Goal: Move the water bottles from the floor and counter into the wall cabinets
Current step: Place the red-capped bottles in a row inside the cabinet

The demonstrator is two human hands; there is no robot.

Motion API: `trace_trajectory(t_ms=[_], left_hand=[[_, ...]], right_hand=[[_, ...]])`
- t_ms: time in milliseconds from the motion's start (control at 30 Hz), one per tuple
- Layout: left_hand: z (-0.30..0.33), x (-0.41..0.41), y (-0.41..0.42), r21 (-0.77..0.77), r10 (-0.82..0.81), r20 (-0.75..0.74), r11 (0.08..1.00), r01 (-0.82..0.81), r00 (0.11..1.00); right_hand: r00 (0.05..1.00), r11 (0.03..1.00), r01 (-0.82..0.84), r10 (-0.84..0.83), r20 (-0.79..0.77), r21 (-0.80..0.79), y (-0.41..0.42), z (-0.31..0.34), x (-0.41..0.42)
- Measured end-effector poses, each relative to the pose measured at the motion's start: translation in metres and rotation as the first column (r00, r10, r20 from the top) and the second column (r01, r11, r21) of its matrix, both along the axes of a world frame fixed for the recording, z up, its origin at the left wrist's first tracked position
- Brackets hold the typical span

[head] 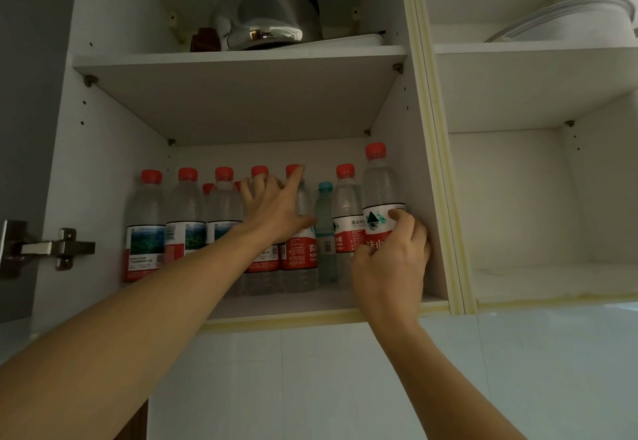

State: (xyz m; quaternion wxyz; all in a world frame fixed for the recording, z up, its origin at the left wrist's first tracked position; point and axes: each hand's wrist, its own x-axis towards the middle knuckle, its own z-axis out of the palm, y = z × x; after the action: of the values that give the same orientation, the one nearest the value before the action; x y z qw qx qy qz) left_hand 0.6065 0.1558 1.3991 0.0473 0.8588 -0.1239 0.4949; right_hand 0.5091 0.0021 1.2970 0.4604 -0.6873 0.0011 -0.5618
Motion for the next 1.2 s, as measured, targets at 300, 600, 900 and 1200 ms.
trace_trajectory(t_ms=[300, 600, 900, 1200], left_hand=[[0.01, -0.024, -0.027, -0.021, -0.384, 0.228, 0.917, 0.398, 0.895], [0.033, -0.014, -0.049, -0.487, -0.715, -0.396, 0.696, 0.528, 0.577], [0.048, -0.013, -0.049, -0.004, -0.37, -0.318, 0.921, 0.389, 0.873], [0.04, 0.001, -0.044, 0.17, -0.093, -0.213, 0.977, 0.131, 0.973]], right_hand=[[1.0, 1.0, 0.018, -0.018, 0.019, 0.008, 0.001, -0.001, 0.002], [0.999, 1.0, 0.013, -0.014, 0.038, 0.019, 0.0, -0.002, 0.002], [0.998, 0.999, 0.047, -0.046, 0.033, -0.013, -0.001, -0.001, 0.003], [0.998, 0.998, 0.056, -0.055, 0.032, -0.019, 0.0, -0.003, 0.005]])
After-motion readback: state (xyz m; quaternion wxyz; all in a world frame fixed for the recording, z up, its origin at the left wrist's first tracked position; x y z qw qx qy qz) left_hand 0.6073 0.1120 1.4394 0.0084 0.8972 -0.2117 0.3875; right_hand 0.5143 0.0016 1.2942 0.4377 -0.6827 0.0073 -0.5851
